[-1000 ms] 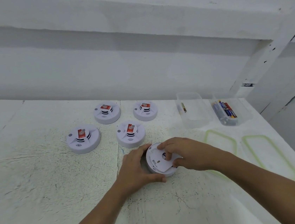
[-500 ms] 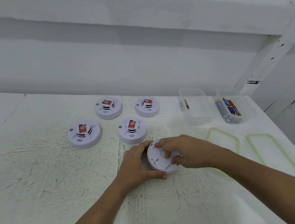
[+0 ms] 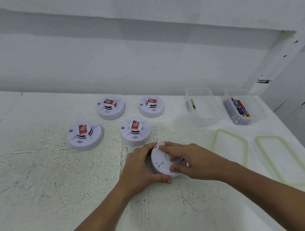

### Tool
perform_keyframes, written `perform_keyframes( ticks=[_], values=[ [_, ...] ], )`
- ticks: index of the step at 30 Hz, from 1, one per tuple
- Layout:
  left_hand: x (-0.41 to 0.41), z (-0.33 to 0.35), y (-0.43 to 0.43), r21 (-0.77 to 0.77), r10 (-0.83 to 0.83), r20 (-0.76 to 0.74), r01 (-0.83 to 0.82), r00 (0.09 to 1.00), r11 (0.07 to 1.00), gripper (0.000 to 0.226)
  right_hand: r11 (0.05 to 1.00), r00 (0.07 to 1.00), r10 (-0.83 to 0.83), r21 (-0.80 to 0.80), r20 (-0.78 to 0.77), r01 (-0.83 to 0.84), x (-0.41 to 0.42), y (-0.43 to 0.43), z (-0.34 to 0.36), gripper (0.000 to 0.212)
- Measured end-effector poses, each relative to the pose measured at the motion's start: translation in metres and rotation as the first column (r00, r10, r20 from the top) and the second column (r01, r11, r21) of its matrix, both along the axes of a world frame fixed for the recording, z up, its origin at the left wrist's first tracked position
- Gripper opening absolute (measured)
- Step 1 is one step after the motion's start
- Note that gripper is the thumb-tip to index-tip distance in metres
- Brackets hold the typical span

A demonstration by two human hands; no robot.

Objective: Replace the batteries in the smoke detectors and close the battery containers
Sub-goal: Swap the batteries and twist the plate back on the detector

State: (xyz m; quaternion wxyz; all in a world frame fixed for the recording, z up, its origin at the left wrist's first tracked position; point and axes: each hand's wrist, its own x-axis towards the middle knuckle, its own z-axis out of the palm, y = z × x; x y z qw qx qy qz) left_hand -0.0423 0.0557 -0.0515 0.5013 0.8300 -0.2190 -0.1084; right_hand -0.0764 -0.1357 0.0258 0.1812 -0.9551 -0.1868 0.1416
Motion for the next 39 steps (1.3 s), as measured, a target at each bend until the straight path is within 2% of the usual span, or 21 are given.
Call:
perform_keyframes(
  ticks=[6, 10, 14, 24, 27, 29, 33, 36, 39],
  values=[
    [-0.001, 0.001, 0.000, 0.023, 0.027, 0.005, -0.027, 1.000, 0.999, 0.101, 0.998, 0.999, -0.030, 0.052, 0.030, 0.029, -0.004, 0.001, -0.008, 0.045],
    [-0.001, 0.002, 0.000, 0.030, 0.031, 0.012, -0.031, 0.999, 0.999, 0.100, 0.996, 0.996, -0.067, 0.057, 0.061, 0.064, -0.009, 0.004, -0.013, 0.037],
    [-0.002, 0.004, 0.000, 0.020, 0.041, 0.013, -0.041, 0.999, 0.999, 0.098, 0.987, 0.987, -0.143, 0.082, 0.077, 0.136, -0.016, 0.007, -0.019, 0.041],
    [-0.005, 0.010, 0.001, -0.020, 0.044, -0.008, -0.044, 0.999, 0.999, 0.093, 0.935, 0.966, -0.258, 0.245, -0.022, 0.256, -0.023, 0.008, -0.029, 0.054],
    [-0.006, 0.011, 0.001, -0.030, 0.043, -0.032, -0.044, 0.999, 0.999, 0.095, 0.901, 0.962, -0.272, 0.342, -0.033, 0.267, -0.028, 0.003, -0.030, 0.057],
    [-0.007, 0.013, 0.002, -0.023, 0.046, -0.038, -0.047, 0.998, 0.999, 0.095, 0.914, 0.967, -0.254, 0.325, -0.006, 0.242, -0.032, 0.000, -0.029, 0.067],
    [-0.010, 0.015, 0.004, -0.035, 0.059, -0.055, -0.061, 0.997, 0.998, 0.088, 0.938, 0.977, -0.207, 0.293, 0.051, 0.183, -0.033, -0.007, -0.038, 0.062],
    [-0.011, 0.017, 0.005, -0.074, 0.085, -0.081, -0.091, 0.993, 0.993, 0.071, 0.868, 0.957, -0.289, 0.426, 0.013, 0.256, -0.034, -0.010, -0.042, 0.051],
    [-0.011, 0.017, 0.007, -0.110, 0.114, -0.091, -0.124, 0.989, 0.986, 0.059, 0.680, 0.915, -0.379, 0.630, -0.136, 0.375, -0.034, -0.010, -0.034, 0.043]
  ],
)
